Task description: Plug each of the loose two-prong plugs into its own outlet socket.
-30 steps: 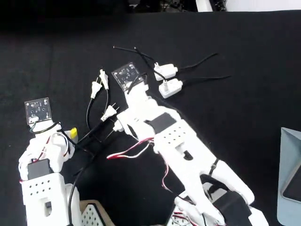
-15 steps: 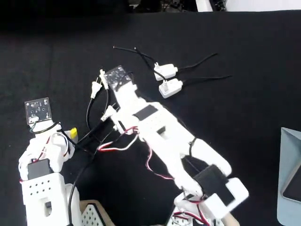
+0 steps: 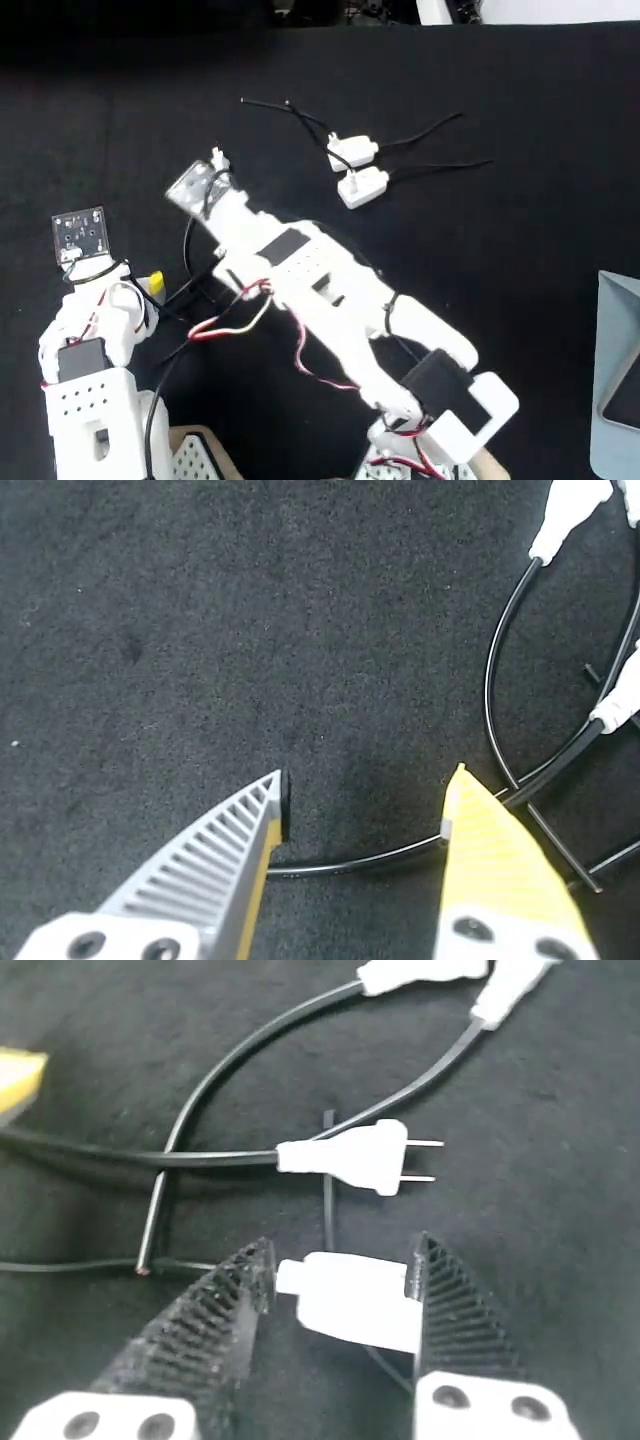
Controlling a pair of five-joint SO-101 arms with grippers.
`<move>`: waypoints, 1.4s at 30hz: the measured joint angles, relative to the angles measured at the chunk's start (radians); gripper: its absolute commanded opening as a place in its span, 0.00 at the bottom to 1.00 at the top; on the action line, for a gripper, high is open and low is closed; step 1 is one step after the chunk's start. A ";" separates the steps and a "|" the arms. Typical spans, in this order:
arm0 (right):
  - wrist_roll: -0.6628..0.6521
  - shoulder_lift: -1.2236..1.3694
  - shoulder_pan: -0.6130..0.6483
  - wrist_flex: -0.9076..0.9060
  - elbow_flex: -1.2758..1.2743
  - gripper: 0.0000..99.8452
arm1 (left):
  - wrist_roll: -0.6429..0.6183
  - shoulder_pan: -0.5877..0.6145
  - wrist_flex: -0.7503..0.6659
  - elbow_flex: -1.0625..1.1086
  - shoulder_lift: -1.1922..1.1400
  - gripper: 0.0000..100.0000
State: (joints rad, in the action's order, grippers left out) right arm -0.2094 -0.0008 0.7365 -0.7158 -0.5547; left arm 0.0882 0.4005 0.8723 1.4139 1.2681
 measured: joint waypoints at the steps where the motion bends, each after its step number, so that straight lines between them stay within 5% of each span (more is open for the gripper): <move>1: -0.015 0.017 0.005 0.000 0.014 0.22 | 0.000 0.000 0.000 0.000 0.000 0.26; 16: -0.104 0.358 0.014 0.000 0.307 0.21 | 0.000 0.000 0.000 0.000 0.000 0.26; 22: -0.107 0.411 0.012 -0.018 0.399 0.01 | 0.000 0.000 0.000 0.000 0.000 0.26; 35: -0.104 0.374 -0.018 -0.081 0.443 0.02 | 0.000 0.000 0.000 0.000 0.000 0.26; 42: -0.104 0.318 -0.018 -0.118 0.443 0.20 | 0.000 0.000 0.000 0.000 0.000 0.26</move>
State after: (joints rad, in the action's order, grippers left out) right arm -0.3138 0.3168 0.7181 -0.8339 -0.1112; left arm 0.0882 0.4005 0.8723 1.4139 1.2681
